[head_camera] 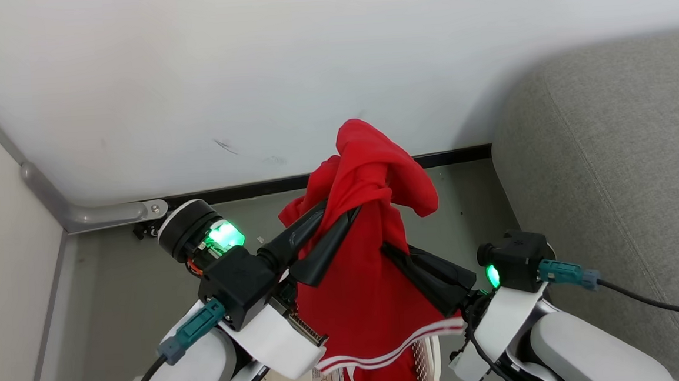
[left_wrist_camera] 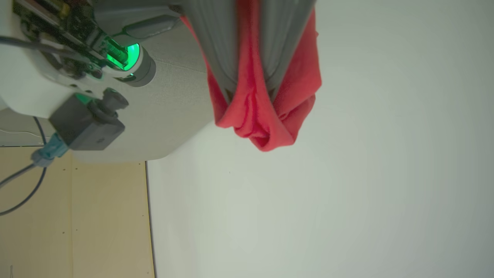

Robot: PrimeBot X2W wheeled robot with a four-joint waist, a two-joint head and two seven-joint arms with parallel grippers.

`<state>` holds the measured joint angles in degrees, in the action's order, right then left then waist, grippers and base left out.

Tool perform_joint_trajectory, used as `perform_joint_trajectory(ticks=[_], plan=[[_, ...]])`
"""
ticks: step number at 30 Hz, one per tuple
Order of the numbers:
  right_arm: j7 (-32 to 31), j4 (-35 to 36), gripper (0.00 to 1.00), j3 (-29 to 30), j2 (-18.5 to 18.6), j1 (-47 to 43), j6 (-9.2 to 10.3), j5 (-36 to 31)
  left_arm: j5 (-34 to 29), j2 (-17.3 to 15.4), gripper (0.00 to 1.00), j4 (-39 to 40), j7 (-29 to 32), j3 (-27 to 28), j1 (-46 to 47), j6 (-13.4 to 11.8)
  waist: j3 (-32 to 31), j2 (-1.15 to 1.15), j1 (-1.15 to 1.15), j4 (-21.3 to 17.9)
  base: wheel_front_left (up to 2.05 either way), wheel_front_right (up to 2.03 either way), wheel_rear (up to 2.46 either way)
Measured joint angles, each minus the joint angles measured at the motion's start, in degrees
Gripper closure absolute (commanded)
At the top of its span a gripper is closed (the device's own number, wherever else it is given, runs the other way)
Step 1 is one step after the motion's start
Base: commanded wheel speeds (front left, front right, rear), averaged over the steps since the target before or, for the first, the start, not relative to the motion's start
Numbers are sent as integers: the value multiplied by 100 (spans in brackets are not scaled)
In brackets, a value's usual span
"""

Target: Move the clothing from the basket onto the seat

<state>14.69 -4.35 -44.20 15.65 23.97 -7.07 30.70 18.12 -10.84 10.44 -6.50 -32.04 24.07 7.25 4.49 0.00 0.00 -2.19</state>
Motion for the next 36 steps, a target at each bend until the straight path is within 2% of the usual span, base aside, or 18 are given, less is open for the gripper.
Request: perform_joint_trajectory(ticks=[8,9,10,11,12,36], plan=[[0,202,100,274,-7,126,0,-2,110,-3,100,2,92,-2,1,0,47,0,0,-1,0,0,0],[0,253,100,339,-16,155,0,-2,110,-4,73,2,92,8,1,0,55,0,0,-3,0,0,0],[0,283,100,376,-25,190,0,-2,111,-5,52,2,94,15,1,0,63,0,0,-4,0,0,0],[0,326,100,411,-33,211,0,-2,112,-5,14,2,96,23,1,0,71,0,0,-7,0,0,0],[0,379,100,454,-41,215,0,-2,115,-5,0,2,96,32,1,0,79,0,0,-9,0,0,0],[0,814,100,1351,-51,196,0,-257,254,-24,0,18,242,153,1,-22,324,0,0,-203,0,0,0]])
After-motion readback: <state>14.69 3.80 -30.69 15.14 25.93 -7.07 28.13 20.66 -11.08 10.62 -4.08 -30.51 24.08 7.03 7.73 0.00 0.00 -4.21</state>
